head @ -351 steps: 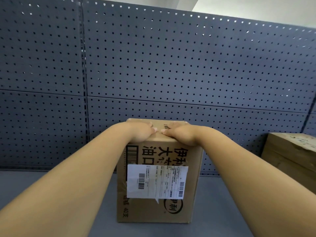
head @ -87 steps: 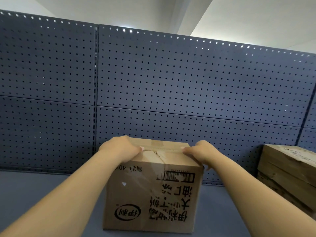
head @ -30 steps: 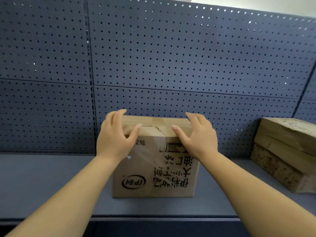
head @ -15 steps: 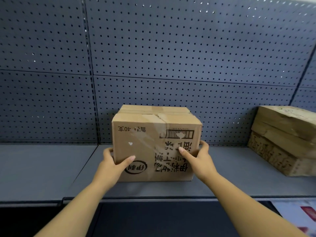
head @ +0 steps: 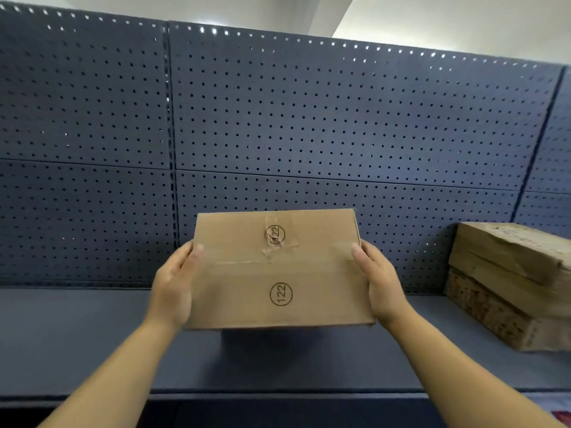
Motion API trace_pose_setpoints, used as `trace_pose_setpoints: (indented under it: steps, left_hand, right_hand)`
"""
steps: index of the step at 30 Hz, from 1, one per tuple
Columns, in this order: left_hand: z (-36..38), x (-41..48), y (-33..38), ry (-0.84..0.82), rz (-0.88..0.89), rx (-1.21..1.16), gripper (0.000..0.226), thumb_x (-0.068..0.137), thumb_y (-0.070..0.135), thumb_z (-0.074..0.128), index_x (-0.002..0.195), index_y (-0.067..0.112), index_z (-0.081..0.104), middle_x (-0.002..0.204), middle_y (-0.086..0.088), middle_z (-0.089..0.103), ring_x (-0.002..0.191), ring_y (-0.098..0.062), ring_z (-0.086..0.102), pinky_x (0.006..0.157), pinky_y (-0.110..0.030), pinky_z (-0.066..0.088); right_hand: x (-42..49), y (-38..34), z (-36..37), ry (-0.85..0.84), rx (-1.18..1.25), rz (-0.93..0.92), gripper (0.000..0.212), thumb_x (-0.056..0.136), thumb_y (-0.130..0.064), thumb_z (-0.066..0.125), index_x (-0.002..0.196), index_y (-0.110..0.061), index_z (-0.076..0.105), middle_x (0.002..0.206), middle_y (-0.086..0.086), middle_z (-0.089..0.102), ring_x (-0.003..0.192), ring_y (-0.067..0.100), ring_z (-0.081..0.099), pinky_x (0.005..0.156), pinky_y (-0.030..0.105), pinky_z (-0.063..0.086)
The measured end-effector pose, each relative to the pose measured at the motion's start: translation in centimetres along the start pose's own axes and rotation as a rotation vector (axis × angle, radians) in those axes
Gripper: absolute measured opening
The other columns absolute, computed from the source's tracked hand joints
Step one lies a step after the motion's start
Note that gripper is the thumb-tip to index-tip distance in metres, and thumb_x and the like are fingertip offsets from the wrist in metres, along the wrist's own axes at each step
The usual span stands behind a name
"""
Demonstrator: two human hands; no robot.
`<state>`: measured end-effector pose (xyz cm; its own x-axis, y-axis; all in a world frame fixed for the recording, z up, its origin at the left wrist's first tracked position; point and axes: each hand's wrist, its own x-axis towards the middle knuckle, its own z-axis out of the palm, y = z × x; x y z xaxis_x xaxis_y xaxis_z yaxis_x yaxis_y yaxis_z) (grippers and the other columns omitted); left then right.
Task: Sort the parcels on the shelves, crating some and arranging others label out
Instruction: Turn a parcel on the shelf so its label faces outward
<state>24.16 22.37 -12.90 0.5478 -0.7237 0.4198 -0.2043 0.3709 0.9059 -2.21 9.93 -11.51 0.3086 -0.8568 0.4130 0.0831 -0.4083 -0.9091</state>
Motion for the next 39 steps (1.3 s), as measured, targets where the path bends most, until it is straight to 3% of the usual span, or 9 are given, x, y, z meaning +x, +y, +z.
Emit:
trace_pose_setpoints:
  steps: [3, 7, 13, 17, 20, 23, 32, 36, 39]
  left_hand:
    - [0.3, 0.6, 1.4, -0.038, -0.008, 0.005, 0.027, 0.095, 0.039, 0.052, 0.112, 0.027, 0.069, 0.107, 0.005, 0.073, 0.098, -0.014, 0.068, 0.086, -0.035, 0.051]
    - [0.3, 1.8, 3.2, -0.081, -0.022, 0.064, 0.028, 0.097, 0.019, 0.051, 0.121, 0.029, 0.061, 0.107, 0.001, 0.070, 0.093, -0.016, 0.066, 0.075, -0.031, 0.050]
    - [0.3, 4.5, 4.6, -0.129, -0.207, 0.160, 0.025, 0.096, 0.022, 0.053, 0.120, 0.027, 0.058, 0.112, 0.001, 0.066, 0.098, -0.024, 0.064, 0.081, -0.040, 0.052]
    - [0.6, 5.9, 4.3, -0.150, -0.336, 0.200, 0.033, 0.094, 0.022, 0.055, 0.126, 0.022, 0.060, 0.114, -0.003, 0.068, 0.099, -0.028, 0.064, 0.074, -0.036, 0.050]
    - [0.8, 6.3, 3.3, -0.115, -0.400, 0.231, 0.044, 0.093, 0.021, 0.059, 0.137, 0.018, 0.052, 0.120, -0.005, 0.063, 0.104, -0.029, 0.061, 0.092, -0.041, 0.048]
    - [1.5, 6.1, 2.9, -0.119, -0.428, 0.209, 0.041, 0.094, 0.018, 0.058, 0.135, 0.017, 0.051, 0.113, -0.005, 0.063, 0.097, -0.026, 0.061, 0.082, -0.036, 0.048]
    - [1.9, 7.7, 2.2, -0.107, -0.426, 0.287, 0.053, 0.090, 0.021, 0.065, 0.140, 0.010, 0.048, 0.138, -0.010, 0.053, 0.119, -0.029, 0.054, 0.107, -0.039, 0.039]
    - [2.4, 8.7, 2.7, -0.117, -0.287, 0.475, 0.055, 0.093, 0.019, 0.060, 0.144, 0.014, 0.042, 0.148, -0.005, 0.042, 0.132, -0.025, 0.043, 0.104, -0.033, 0.033]
    - [3.2, 9.3, 3.4, -0.159, -0.178, 0.712, 0.058, 0.095, 0.031, 0.054, 0.148, 0.022, 0.034, 0.152, -0.003, 0.038, 0.135, -0.024, 0.040, 0.097, -0.031, 0.035]
  right_hand:
    - [0.5, -1.0, 0.0, -0.016, -0.049, 0.030, 0.032, 0.087, -0.041, 0.062, 0.114, -0.023, 0.065, 0.105, -0.006, 0.071, 0.089, 0.010, 0.069, 0.065, 0.019, 0.053]
    - [1.8, -2.7, -0.5, -0.044, -0.056, 0.127, 0.024, 0.094, -0.025, 0.059, 0.116, -0.018, 0.065, 0.110, 0.000, 0.072, 0.095, 0.018, 0.069, 0.076, 0.030, 0.056]
    - [4.4, -4.6, -1.0, -0.094, -0.224, 0.413, 0.030, 0.093, -0.039, 0.057, 0.106, -0.014, 0.064, 0.102, 0.011, 0.073, 0.095, 0.037, 0.068, 0.080, 0.043, 0.052]
    - [5.6, -5.1, -0.6, -0.112, -0.338, 0.548, 0.036, 0.094, -0.045, 0.054, 0.096, -0.010, 0.060, 0.079, 0.010, 0.061, 0.061, 0.027, 0.055, 0.052, 0.030, 0.044]
    - [6.2, -4.5, -0.4, -0.123, -0.383, 0.595, 0.035, 0.095, -0.045, 0.054, 0.098, -0.010, 0.060, 0.073, 0.007, 0.059, 0.057, 0.024, 0.055, 0.052, 0.031, 0.046]
    - [6.5, -3.4, -0.3, -0.122, -0.393, 0.625, 0.036, 0.096, -0.043, 0.052, 0.104, -0.009, 0.059, 0.077, 0.009, 0.062, 0.058, 0.025, 0.058, 0.053, 0.031, 0.048]
    - [8.8, -2.2, -0.3, -0.078, -0.544, 0.521, 0.042, 0.091, -0.045, 0.062, 0.089, -0.003, 0.059, 0.066, 0.009, 0.054, 0.050, 0.023, 0.049, 0.046, 0.025, 0.040]
    - [10.0, -2.3, 0.0, -0.133, -0.797, 0.330, 0.036, 0.093, -0.042, 0.058, 0.087, -0.006, 0.058, 0.078, 0.006, 0.055, 0.066, 0.020, 0.052, 0.059, 0.031, 0.040]
    - [9.8, -3.1, 0.9, -0.174, -0.886, 0.238, 0.058, 0.094, -0.050, 0.050, 0.135, -0.009, 0.049, 0.131, 0.010, 0.056, 0.122, 0.030, 0.052, 0.093, 0.037, 0.042]
